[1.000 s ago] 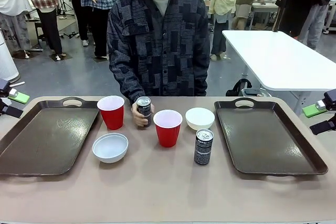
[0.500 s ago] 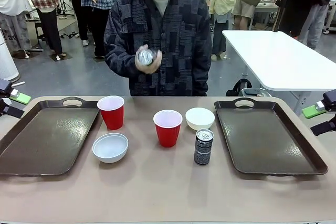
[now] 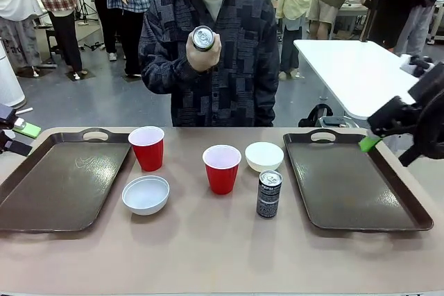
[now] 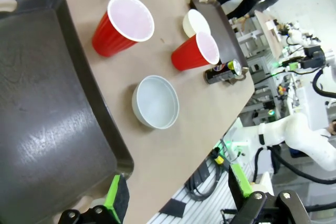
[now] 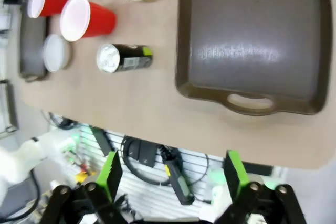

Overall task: Prepare tableware on both trays.
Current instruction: Pick up a Picnic Bowl from the table and place it on a Handle tray.

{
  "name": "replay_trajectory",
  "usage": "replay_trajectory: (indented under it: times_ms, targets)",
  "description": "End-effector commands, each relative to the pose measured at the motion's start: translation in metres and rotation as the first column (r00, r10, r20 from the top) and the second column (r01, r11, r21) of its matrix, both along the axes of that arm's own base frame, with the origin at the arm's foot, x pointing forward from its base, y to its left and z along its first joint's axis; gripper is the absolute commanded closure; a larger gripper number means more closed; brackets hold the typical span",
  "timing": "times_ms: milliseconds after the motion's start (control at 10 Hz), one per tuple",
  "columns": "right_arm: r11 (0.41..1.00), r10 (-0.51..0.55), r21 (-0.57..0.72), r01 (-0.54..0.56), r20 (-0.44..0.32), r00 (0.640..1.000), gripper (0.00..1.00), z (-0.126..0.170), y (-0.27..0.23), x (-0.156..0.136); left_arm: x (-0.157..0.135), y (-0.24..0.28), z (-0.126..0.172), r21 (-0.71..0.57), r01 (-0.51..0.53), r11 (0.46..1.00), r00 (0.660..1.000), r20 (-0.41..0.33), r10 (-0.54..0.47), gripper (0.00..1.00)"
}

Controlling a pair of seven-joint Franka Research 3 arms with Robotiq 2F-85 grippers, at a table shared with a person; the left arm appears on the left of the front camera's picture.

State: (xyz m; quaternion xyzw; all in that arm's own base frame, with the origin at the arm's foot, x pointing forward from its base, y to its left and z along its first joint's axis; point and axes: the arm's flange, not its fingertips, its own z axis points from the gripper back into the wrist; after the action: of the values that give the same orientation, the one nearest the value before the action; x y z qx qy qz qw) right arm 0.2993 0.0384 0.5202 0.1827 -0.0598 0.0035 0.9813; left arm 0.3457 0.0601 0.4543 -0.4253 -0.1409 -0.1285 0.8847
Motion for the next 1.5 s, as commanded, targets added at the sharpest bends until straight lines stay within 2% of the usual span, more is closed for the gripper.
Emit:
replay_trajectory:
  times_ms: [0, 300, 400, 700, 800, 900, 1000, 1200, 1400]
  targets:
    - [0.998, -0.005, -0.067, 0.001, -0.063, 0.998, 0.00, 0.004, 0.019, 0.038, 0.000, 0.001, 0.000, -0.002, -0.002, 1.000, 1.000, 0.001, 0.002, 0.00]
    - [0.998, 0.021, -0.064, -0.025, -0.063, 0.998, 0.00, -0.001, 0.054, 0.086, 0.000, 0.001, 0.000, -0.002, -0.002, 1.000, 1.000, 0.001, 0.002, 0.00]
    - [0.997, 0.030, -0.064, -0.034, -0.056, 0.998, 0.00, -0.001, 0.041, 0.049, 0.000, 0.001, 0.000, -0.002, -0.002, 1.000, 1.000, 0.001, 0.002, 0.00]
    - [0.997, 0.030, -0.064, -0.034, -0.056, 0.998, 0.00, -0.001, 0.041, 0.049, 0.000, 0.001, 0.000, -0.002, -0.002, 1.000, 1.000, 0.001, 0.002, 0.00]
    - [0.998, 0.041, -0.042, -0.044, -0.058, 0.997, 0.00, 0.000, 0.044, 0.062, 0.000, 0.001, 0.000, -0.002, -0.002, 1.000, 1.000, 0.001, 0.002, 0.00]
    - [0.995, 0.016, -0.097, -0.017, -0.008, 1.000, 0.00, 0.003, 0.067, 0.092, 0.000, 0.001, 0.000, -0.002, -0.002, 1.000, 1.000, 0.001, 0.002, 0.00]
    - [0.987, 0.035, -0.157, -0.032, 0.021, 0.999, 0.00, 0.001, 0.096, 0.123, 0.000, 0.001, 0.000, -0.002, -0.002, 1.000, 1.000, 0.001, 0.002, 0.00]
    - [0.962, 0.050, -0.273, -0.025, 0.086, 0.995, 0.00, -0.021, 0.139, 0.161, 0.000, 0.001, 0.000, -0.002, -0.002, 1.000, 1.000, 0.001, 0.002, 0.00]
    - [0.912, 0.028, -0.409, 0.031, 0.138, 0.990, 0.00, -0.058, 0.174, 0.189, 0.000, 0.001, 0.000, -0.002, -0.002, 1.000, 1.000, 0.001, 0.002, 0.00]
